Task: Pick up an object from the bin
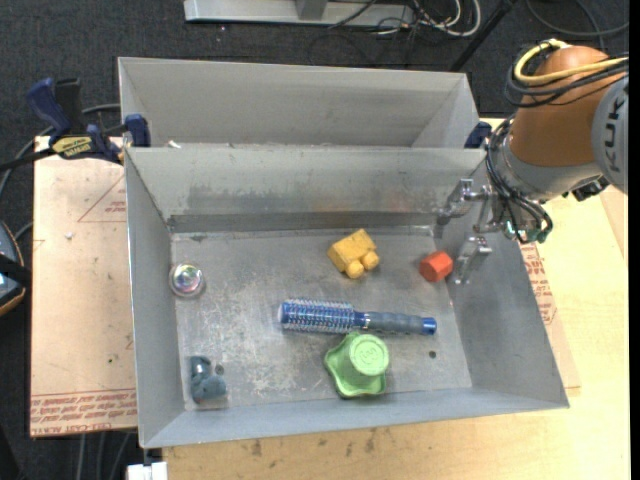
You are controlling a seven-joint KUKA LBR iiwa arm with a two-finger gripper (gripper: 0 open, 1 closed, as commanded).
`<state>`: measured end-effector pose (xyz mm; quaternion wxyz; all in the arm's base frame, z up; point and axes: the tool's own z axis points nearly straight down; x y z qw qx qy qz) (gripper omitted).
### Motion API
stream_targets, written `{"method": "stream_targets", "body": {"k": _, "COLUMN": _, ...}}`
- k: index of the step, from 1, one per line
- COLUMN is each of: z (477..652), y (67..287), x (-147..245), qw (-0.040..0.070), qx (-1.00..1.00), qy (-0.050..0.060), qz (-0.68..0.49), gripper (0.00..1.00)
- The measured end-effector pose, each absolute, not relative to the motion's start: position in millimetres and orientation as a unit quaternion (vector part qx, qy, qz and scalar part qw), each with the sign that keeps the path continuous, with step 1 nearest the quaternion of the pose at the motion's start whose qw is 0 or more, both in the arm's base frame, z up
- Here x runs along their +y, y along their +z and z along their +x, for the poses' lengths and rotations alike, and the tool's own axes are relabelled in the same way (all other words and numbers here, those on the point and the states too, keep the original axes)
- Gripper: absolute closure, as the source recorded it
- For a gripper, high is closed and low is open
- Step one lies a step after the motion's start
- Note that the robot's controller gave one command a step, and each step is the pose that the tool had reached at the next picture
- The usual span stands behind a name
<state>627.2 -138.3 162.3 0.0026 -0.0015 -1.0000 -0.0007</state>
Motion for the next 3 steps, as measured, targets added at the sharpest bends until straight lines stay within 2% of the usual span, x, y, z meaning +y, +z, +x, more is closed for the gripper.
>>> {"method": "stream_targets", "body": {"k": 1, "z": 620.6, "y": 73.1, "x": -147.7, "qw": -0.002, "qx": -0.969, "qy": -0.007, "qz": 0.246, "gripper": 0.00}}
{"method": "stream_targets", "body": {"k": 2, "z": 621.8, "y": 74.7, "x": -151.8, "qw": -0.006, "qx": -0.969, "qy": 0.000, "qz": 0.249, "gripper": 1.00}}
{"method": "stream_targets", "body": {"k": 3, "z": 617.0, "y": 233.3, "x": -149.9, "qw": -0.006, "qx": -0.965, "qy": 0.002, "qz": 0.263, "gripper": 1.00}}
